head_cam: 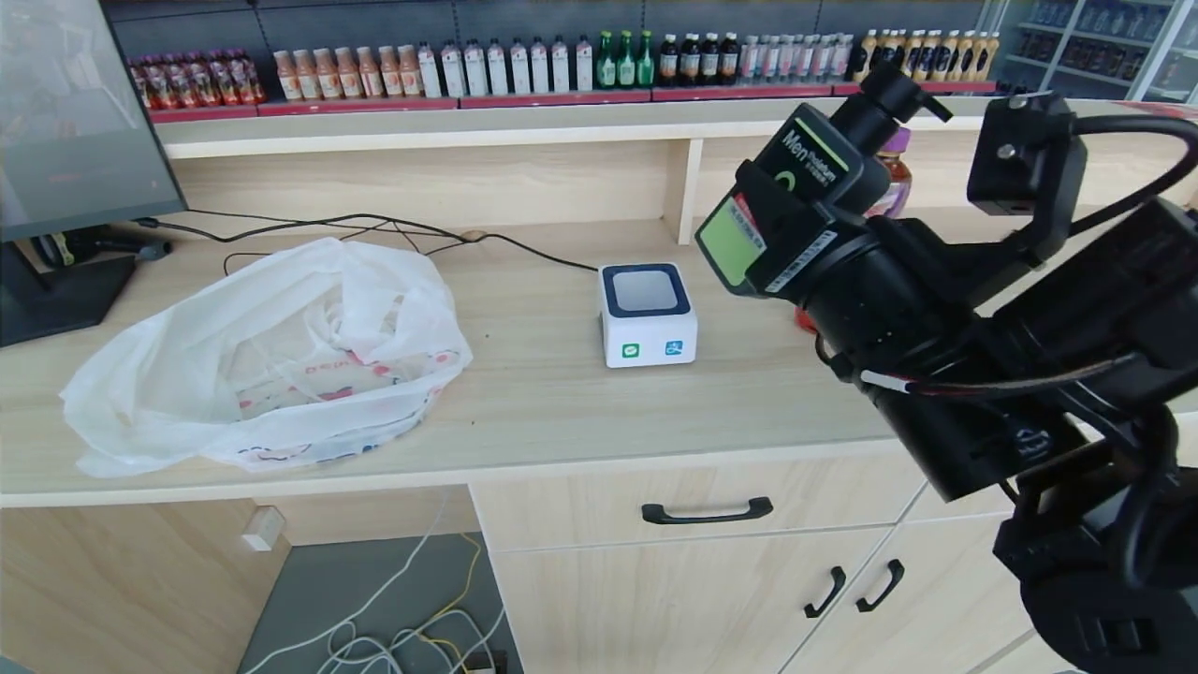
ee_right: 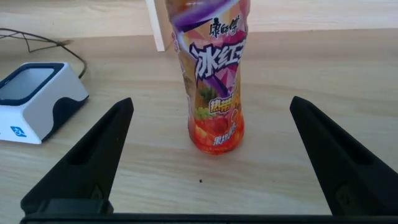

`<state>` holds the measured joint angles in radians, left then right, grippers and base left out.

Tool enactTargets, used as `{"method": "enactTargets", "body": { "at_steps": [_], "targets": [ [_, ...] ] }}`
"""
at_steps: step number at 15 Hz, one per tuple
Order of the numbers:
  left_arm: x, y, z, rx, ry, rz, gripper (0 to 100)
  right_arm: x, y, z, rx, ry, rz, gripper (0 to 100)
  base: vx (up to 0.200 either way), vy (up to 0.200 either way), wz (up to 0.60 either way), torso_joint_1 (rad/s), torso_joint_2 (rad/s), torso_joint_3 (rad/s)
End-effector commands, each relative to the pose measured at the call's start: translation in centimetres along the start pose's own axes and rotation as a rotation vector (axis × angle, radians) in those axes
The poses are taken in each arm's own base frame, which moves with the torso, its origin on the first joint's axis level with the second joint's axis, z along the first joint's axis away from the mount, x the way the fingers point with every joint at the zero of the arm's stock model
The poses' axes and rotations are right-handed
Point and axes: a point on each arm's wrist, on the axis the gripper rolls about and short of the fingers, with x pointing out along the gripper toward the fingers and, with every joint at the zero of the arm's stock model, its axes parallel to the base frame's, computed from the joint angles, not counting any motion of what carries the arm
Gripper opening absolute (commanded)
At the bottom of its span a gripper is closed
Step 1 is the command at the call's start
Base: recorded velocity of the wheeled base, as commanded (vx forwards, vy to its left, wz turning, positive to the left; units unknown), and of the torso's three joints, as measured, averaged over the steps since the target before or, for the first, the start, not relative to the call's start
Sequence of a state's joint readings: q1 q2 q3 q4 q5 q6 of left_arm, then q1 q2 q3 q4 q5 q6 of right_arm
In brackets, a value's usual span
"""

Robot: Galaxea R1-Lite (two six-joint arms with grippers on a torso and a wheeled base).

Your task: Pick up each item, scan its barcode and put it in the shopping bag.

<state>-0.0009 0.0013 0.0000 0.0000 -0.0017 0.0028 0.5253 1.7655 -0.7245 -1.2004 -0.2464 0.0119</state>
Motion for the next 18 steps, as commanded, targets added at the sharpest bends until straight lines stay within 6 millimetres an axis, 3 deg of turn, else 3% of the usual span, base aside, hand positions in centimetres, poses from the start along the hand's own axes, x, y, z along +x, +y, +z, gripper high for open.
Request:
{"method": "enactTargets", "body": {
  "at_steps": [1,7,13,18],
  "targets": [
    [0.0,0.0,0.0,0.0,0.0,-0.001,100,2.9,0.0,2.3,-0.008,0.012,0.003,100,0.0,0.0,0.0,0.0,0.0,0.0],
    [0.0,0.0,0.0,0.0,0.0,-0.001,100,4.6,-1.3,0.8,-0.011,0.086,-0.027,100,0.0,0.0,0.0,0.0,0.0,0.0],
    [0.0,0.0,0.0,0.0,0.0,-0.001,100,7.6,-1.0,0.6,-0.015,0.045,-0.047,100,0.0,0.0,0.0,0.0,0.0,0.0],
    [0.0,0.0,0.0,0.0,0.0,-0.001,100,8.8,-0.8,-0.6,-0.043,0.054,-0.064,100,0.0,0.0,0.0,0.0,0.0,0.0]
  ]
}}
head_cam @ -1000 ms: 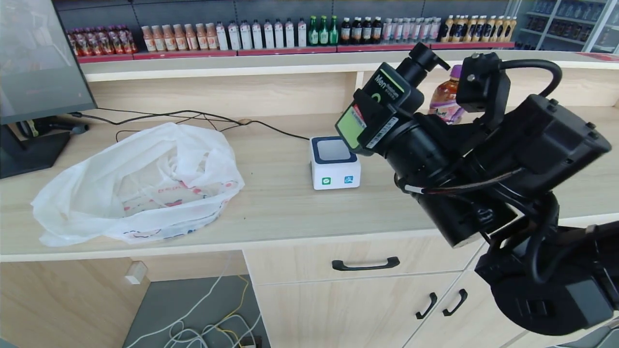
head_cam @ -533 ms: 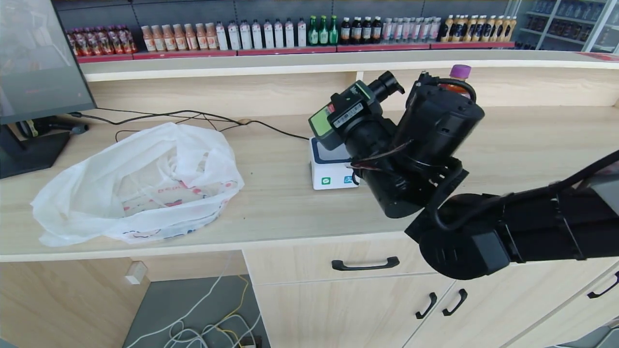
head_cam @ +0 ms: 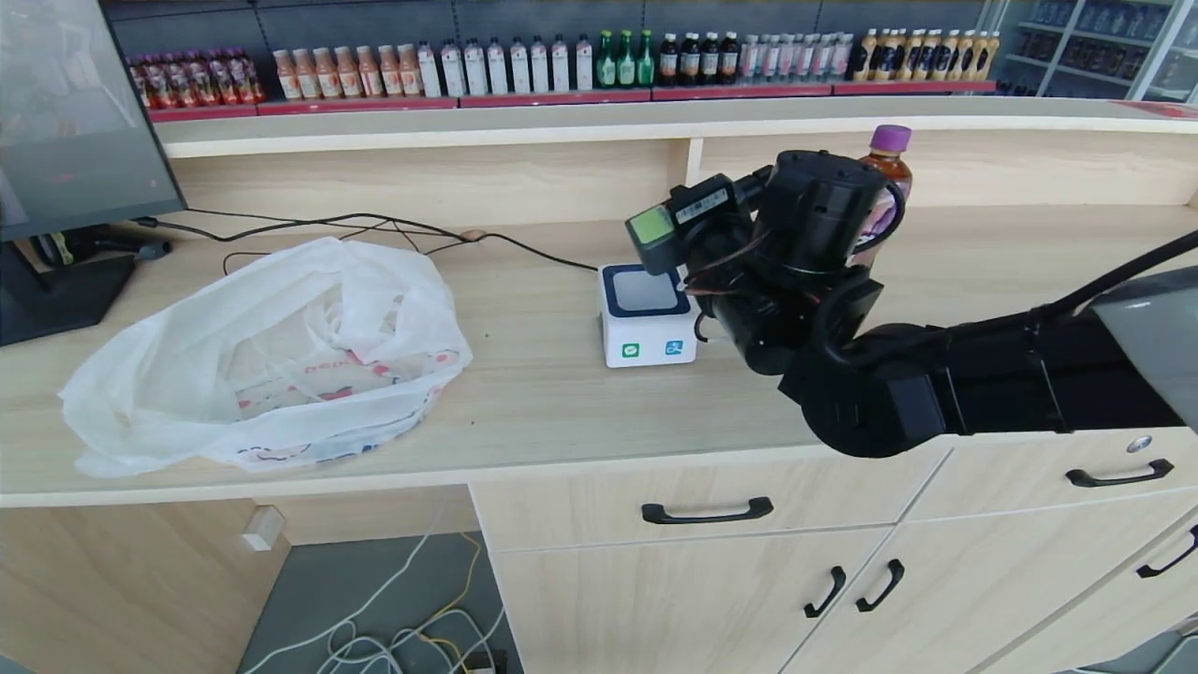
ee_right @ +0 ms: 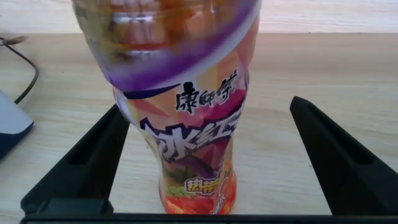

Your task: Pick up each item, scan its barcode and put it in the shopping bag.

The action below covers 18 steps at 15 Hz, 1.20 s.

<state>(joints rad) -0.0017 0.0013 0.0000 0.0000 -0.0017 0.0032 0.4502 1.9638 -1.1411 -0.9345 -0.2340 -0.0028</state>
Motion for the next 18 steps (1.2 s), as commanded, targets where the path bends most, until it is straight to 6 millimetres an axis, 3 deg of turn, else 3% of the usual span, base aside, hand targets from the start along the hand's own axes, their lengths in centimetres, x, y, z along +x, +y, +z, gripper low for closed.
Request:
{"method": "enactTargets", "body": {
  "at_steps": [1,18],
  "targets": [
    [0.0,0.0,0.0,0.0,0.0,0.0,100,1.0,0.3,-0.5,-0.012,-0.003,-0.003,100,0.0,0.0,0.0,0.0,0.0,0.0],
    [0.0,0.0,0.0,0.0,0.0,0.0,100,3.1,0.7,-0.2,-0.009,-0.06,-0.004,100,0.0,0.0,0.0,0.0,0.0,0.0]
  ]
}}
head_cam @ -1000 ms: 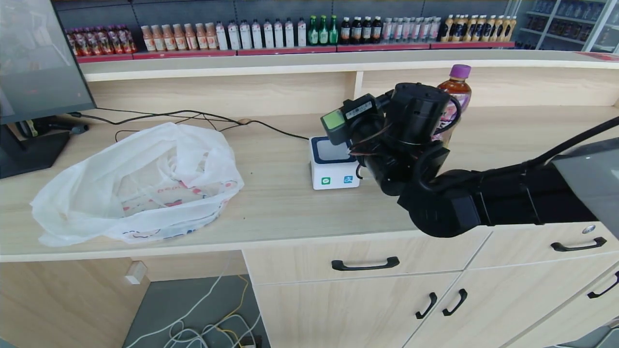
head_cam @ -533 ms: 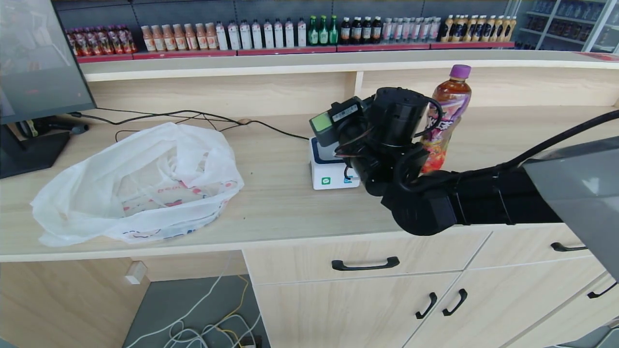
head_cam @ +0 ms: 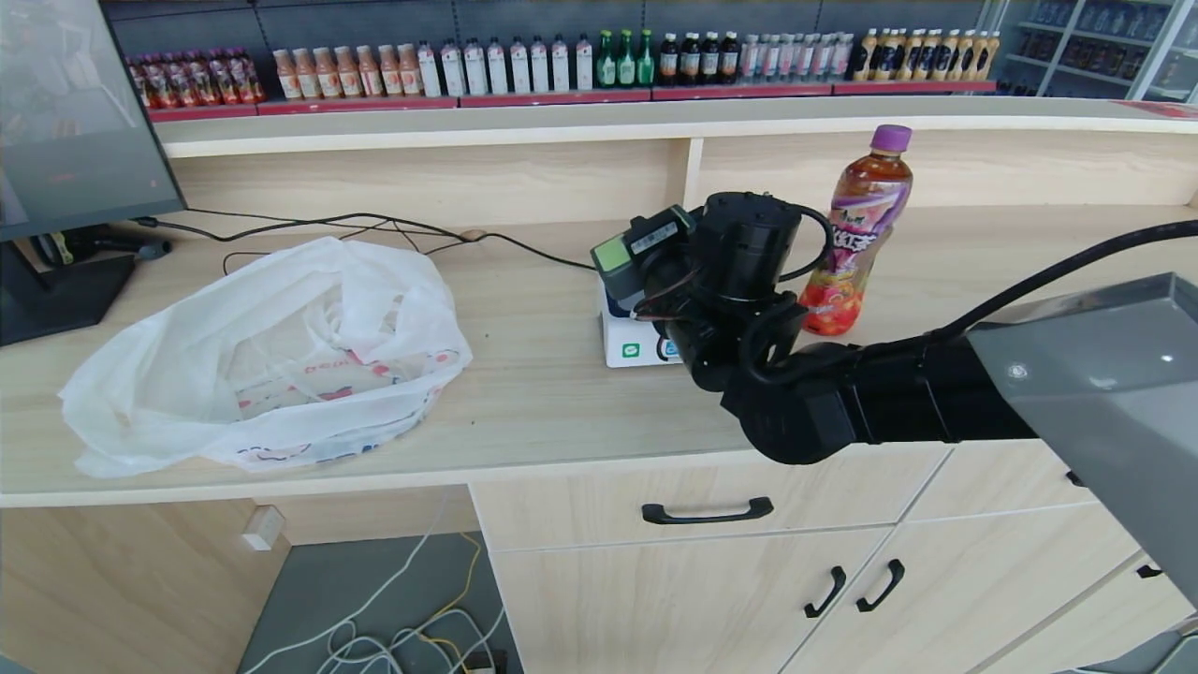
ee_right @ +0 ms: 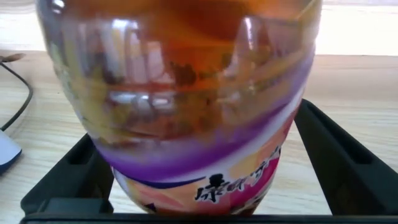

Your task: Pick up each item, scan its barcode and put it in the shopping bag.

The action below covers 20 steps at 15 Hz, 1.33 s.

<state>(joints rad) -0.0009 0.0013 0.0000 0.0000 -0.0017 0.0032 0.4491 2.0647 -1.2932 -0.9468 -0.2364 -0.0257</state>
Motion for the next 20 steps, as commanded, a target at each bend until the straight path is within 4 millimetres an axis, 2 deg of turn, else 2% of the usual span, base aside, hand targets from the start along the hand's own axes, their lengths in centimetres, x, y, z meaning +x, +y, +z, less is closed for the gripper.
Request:
{"method": "enactTargets", "body": {
  "at_steps": [1,6,7,15,20],
  "targets": [
    [0.0,0.0,0.0,0.0,0.0,-0.001,100,0.1,0.1,-0.2,-0.001,0.003,0.001,100,0.0,0.0,0.0,0.0,0.0,0.0],
    [0.0,0.0,0.0,0.0,0.0,-0.001,100,0.2,-0.1,0.0,-0.002,-0.003,-0.003,100,0.0,0.0,0.0,0.0,0.0,0.0],
    [0.0,0.0,0.0,0.0,0.0,-0.001,100,0.1,-0.1,0.1,-0.001,-0.004,-0.003,0,0.0,0.0,0.0,0.0,0.0,0.0],
    [0.0,0.0,0.0,0.0,0.0,-0.001,100,-0.2,-0.1,0.6,0.007,-0.016,-0.017,0,0.0,0.0,0.0,0.0,0.0,0.0],
    [0.0,0.0,0.0,0.0,0.0,-0.001,100,-1.9,-0.4,1.9,0.015,-0.04,-0.04,0,0.0,0.0,0.0,0.0,0.0,0.0]
  ]
}}
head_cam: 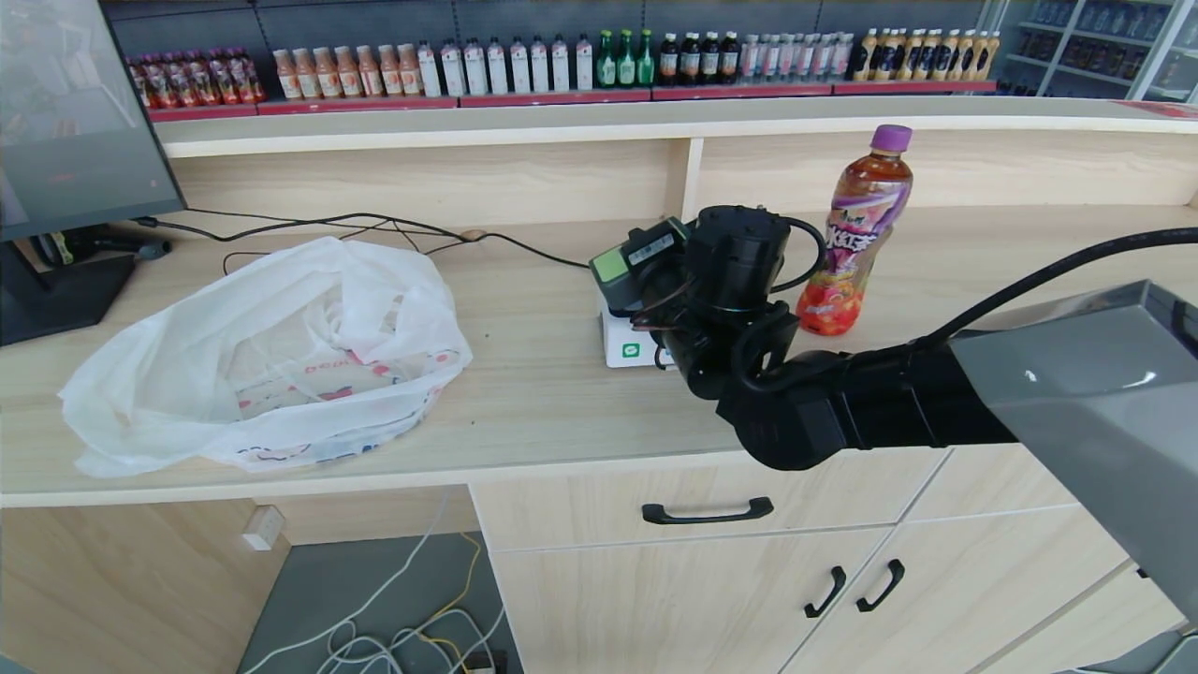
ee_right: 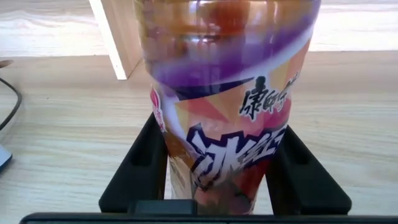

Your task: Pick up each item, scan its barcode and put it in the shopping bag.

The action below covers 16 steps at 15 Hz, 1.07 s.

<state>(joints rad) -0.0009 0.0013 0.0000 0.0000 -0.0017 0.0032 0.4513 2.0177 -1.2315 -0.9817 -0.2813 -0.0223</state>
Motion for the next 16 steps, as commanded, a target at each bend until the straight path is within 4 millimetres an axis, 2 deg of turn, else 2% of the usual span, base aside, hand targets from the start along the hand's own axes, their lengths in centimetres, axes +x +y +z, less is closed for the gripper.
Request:
{"method": "enactTargets", "body": {
  "at_steps": [1,4,9,12,16],
  "targets": [
    [0.0,0.0,0.0,0.0,0.0,-0.001,100,-1.0,-0.2,1.7,0.006,-0.03,0.003,0,0.0,0.0,0.0,0.0,0.0,0.0],
    [0.0,0.0,0.0,0.0,0.0,-0.001,100,-2.1,-0.4,3.2,-0.029,-0.051,0.004,0,0.0,0.0,0.0,0.0,0.0,0.0],
    [0.0,0.0,0.0,0.0,0.0,-0.001,100,-4.1,-1.1,6.7,-0.078,-0.123,-0.004,0,0.0,0.0,0.0,0.0,0.0,0.0],
    [0.0,0.0,0.0,0.0,0.0,-0.001,100,-6.9,-2.0,8.6,-0.106,-0.143,-0.009,0,0.0,0.0,0.0,0.0,0.0,0.0],
    [0.0,0.0,0.0,0.0,0.0,-0.001,100,-10.7,-3.1,9.1,-0.125,-0.127,-0.018,0,0.0,0.0,0.0,0.0,0.0,0.0]
  ]
}}
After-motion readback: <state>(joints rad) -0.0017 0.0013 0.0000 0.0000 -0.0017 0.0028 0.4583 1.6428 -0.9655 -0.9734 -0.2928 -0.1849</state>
